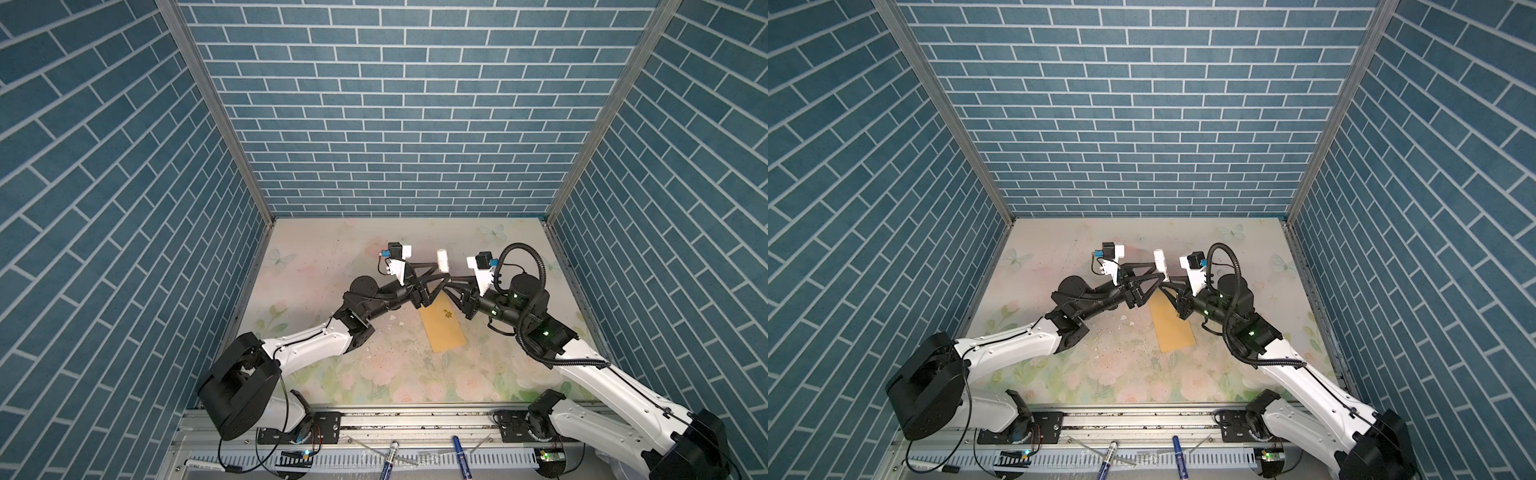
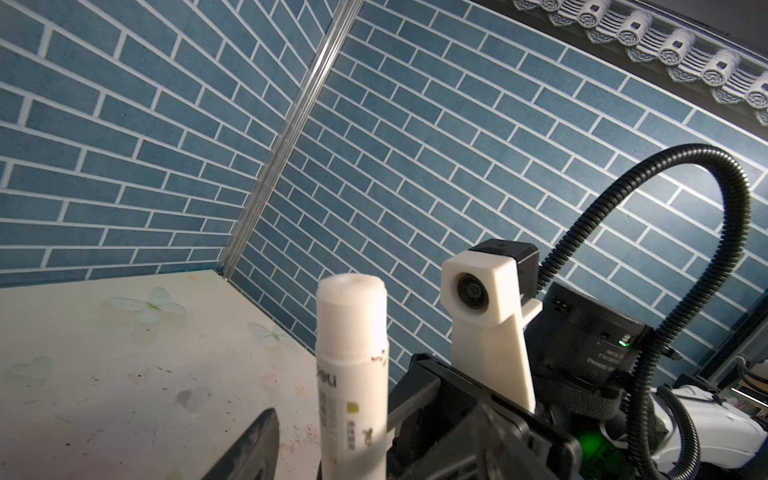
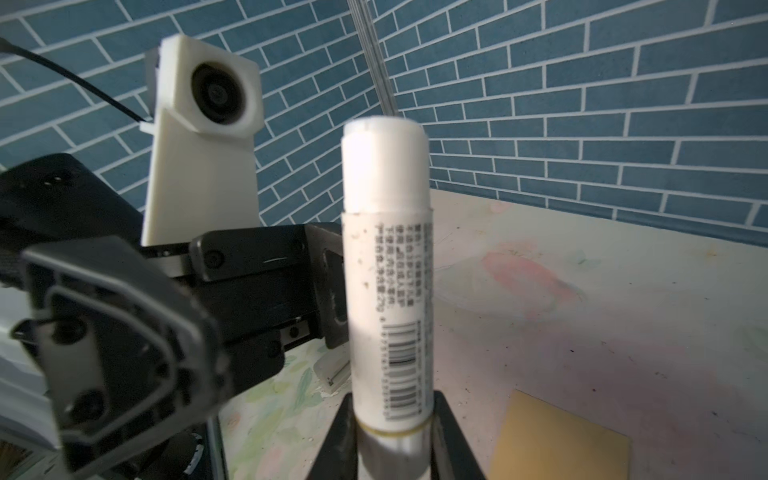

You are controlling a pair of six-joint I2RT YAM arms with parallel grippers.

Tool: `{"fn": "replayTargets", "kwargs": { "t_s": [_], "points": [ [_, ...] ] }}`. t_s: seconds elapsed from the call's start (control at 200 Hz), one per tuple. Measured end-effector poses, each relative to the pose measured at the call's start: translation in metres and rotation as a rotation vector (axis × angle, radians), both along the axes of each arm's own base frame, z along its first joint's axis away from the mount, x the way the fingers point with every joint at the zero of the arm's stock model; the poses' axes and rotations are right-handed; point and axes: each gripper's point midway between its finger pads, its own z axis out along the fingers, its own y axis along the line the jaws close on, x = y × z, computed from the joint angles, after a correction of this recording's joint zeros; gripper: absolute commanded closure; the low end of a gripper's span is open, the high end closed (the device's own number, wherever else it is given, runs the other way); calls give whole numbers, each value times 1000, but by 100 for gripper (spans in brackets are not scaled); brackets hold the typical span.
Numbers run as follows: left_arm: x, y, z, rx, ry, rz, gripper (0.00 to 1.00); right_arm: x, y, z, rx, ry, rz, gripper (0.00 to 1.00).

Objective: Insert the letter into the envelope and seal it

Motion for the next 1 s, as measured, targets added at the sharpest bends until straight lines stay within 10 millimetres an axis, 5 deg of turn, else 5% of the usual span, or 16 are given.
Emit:
{"fn": "replayTargets", "kwargs": {
  "t_s": [0.335, 0.92, 1.0],
  "points": [
    [4, 6, 5, -25, 0, 7, 42, -17, 11, 6, 50, 29, 126, 100],
    [4, 4, 7, -62, 25, -20, 100, -14, 14, -2, 51, 74, 145, 100],
    [6, 4, 5, -61, 34, -19, 100, -12, 13, -5, 43, 84, 133, 100]
  ]
}}
